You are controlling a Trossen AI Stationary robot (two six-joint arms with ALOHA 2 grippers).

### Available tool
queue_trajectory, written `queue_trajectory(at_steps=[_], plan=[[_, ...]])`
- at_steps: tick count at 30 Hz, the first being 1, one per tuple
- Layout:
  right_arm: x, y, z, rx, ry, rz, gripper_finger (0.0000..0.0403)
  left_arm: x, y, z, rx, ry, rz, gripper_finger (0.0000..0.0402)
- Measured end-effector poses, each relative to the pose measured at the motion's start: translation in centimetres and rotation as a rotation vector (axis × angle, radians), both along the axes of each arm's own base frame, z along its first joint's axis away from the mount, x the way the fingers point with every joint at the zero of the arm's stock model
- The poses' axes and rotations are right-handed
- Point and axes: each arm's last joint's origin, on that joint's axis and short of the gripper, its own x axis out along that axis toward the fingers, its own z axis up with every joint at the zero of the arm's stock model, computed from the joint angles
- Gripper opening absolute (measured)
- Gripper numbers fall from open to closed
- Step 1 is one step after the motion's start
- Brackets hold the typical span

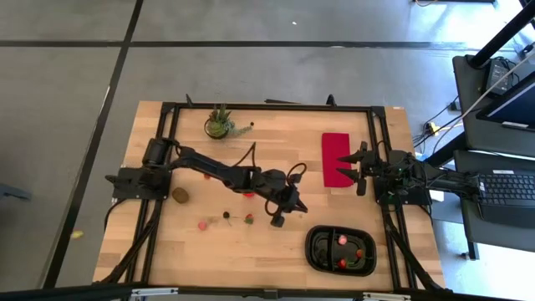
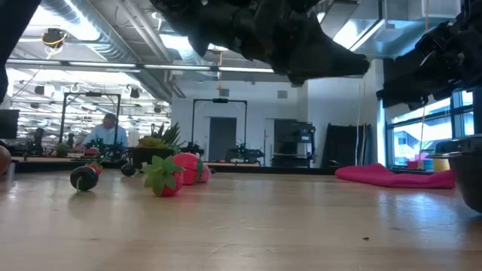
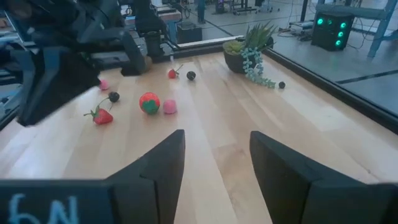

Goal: Pick and placing Produce into tupperware
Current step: Put the cherry into the left of the black bin

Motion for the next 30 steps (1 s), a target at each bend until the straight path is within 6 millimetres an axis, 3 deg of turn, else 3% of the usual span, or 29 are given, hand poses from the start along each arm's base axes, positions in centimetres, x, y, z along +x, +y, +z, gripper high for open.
queue_trajectory(at_steps=[12, 23, 26, 30], plan=[[0.0, 0.0, 0.0, 0.005, 0.001, 0.000, 0.0184, 0.0, 0.7, 0.2, 0.009, -0.004, 0.037, 0.0050], [0.0, 0.0, 0.0, 0.003, 0.002, 0.000, 0.0184, -0.7, 2.3, -0.5, 0.024, 0.149, 0.072, 0.0064], [0.0, 0.0, 0.0, 0.004, 0.003, 0.001, 0.0184, -1.8, 2.7, 0.0, 0.027, 0.243, 0.084, 0.0066], [0.1, 0.0, -0.1, 0.008, 0.010, 0.012, 0.0184, -3.6, 3.4, 3.3, 0.006, 0.264, 0.112, 0.0070]])
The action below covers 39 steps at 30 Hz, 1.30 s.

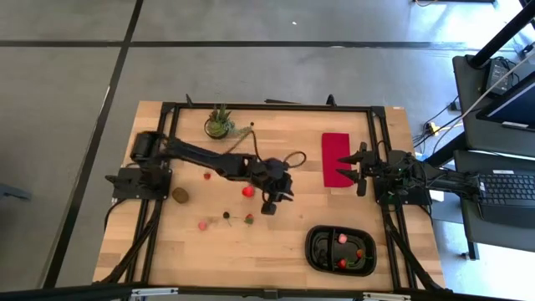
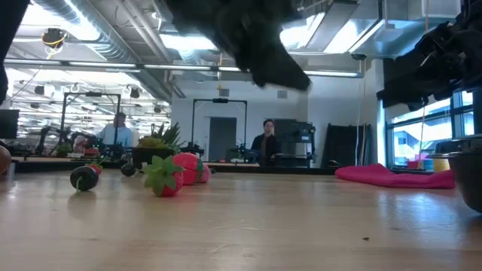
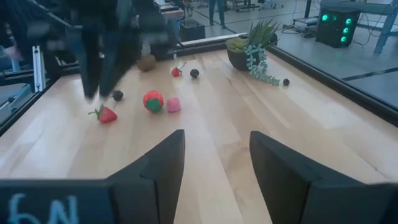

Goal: Pick and placing Produce into tupperware
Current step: Put the cherry into the left of the black bin

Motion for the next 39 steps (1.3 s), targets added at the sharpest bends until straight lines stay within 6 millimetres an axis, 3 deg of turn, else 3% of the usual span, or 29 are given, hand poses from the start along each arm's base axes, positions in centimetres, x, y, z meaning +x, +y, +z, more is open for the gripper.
queue_trajectory(at_steps=[8, 15, 21, 39], plan=[[0.1, 0.0, -0.1, 0.003, 0.019, 0.004, 0.0184, -4.8, 1.1, 9.2, 0.008, -0.207, 0.034, 0.0082], [0.1, 0.0, -0.2, 0.004, 0.023, 0.005, 0.0184, -8.4, 1.4, 13.9, 0.009, -0.345, 0.049, 0.0094], [0.1, 0.0, -0.2, 0.003, 0.024, 0.005, 0.0184, -9.8, 1.6, 14.6, 0.020, -0.320, 0.106, 0.0101], [0.1, 0.0, -0.2, 0.002, 0.024, 0.005, 0.0184, -9.8, 2.4, 14.4, 0.105, -0.303, 0.304, 0.0107]])
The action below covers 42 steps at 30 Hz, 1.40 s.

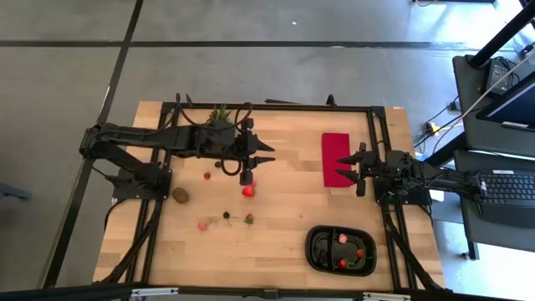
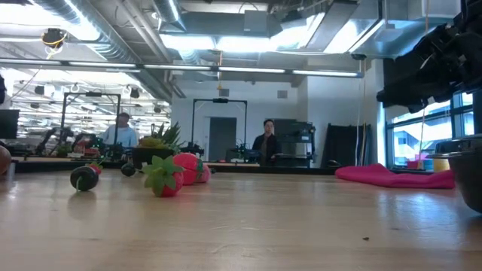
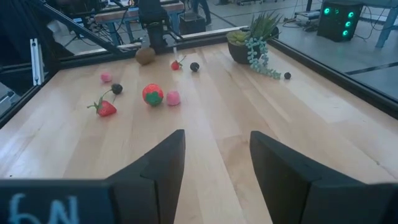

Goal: Pick and placing Produce into tupperware
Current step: Put the cherry into the left of the black bin

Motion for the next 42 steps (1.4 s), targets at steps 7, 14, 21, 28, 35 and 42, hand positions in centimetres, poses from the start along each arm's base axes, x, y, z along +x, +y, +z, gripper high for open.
queue_trajectory(at_steps=[7, 14, 21, 28, 35, 42], plan=[[0.0, 0.0, 0.0, 0.000, 0.000, 0.000, 0.0184, 0.0, 0.0, 0.0, -0.014, -0.003, 0.006, 0.0152], [0.0, 0.0, 0.0, 0.003, -0.001, -0.001, 0.0184, 0.0, 0.0, 0.0, -0.015, 0.002, 0.007, 0.0258], [0.0, 0.0, 0.0, 0.003, -0.001, -0.001, 0.0184, -0.3, -0.4, -0.7, -0.018, 0.081, -0.004, 0.0300], [0.0, 0.0, 0.0, 0.000, 0.000, 0.000, 0.0184, -1.9, -2.7, -3.4, -0.020, 0.397, -0.062, 0.0301], [0.0, 0.0, 0.0, 0.004, 0.000, -0.001, 0.0184, -1.8, -6.6, -5.8, -0.054, 0.550, -0.113, 0.0302], [0.1, 0.0, 0.0, 0.031, 0.002, -0.005, 0.0184, -2.3, -9.0, -9.7, -0.061, 0.850, -0.016, 0.0290]])
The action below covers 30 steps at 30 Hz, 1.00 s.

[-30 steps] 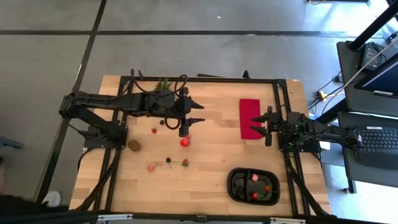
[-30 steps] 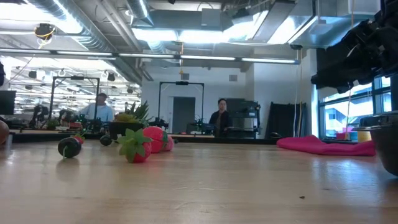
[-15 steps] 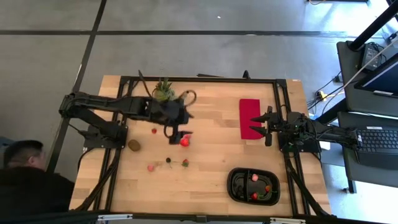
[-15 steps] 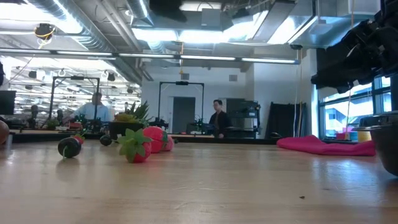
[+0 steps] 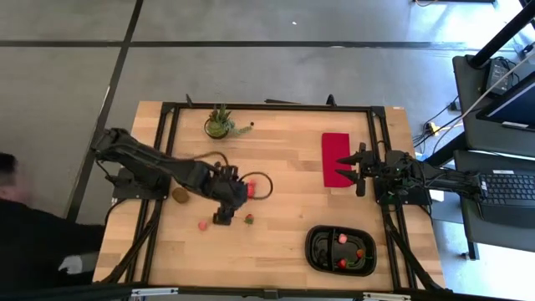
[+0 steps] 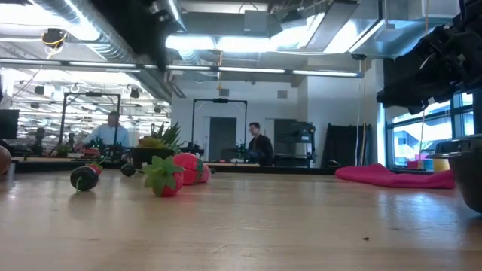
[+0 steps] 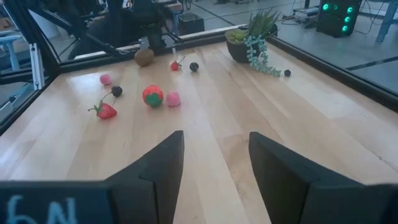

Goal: Pick and placing Produce into tupperware
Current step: Put the cherry into the left of the black bin

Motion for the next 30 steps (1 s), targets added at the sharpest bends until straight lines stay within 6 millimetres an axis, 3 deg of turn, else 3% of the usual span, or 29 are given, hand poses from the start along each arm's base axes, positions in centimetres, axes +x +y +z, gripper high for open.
queue_trajectory(at_steps=[11, 24, 30], plan=[[0.0, 0.0, -0.1, 0.002, 0.007, -0.001, 0.0184, 0.9, -3.2, -3.8, 0.022, 0.138, -0.058, 0.0270], [0.0, 0.0, -0.1, 0.006, 0.007, -0.002, 0.0184, 0.8, -5.7, -6.1, 0.025, 0.200, -0.082, 0.0267], [0.0, 0.0, 0.0, 0.050, -0.001, -0.012, 0.0184, 0.7, -6.7, -8.8, 0.038, 0.225, -0.120, 0.0267]])
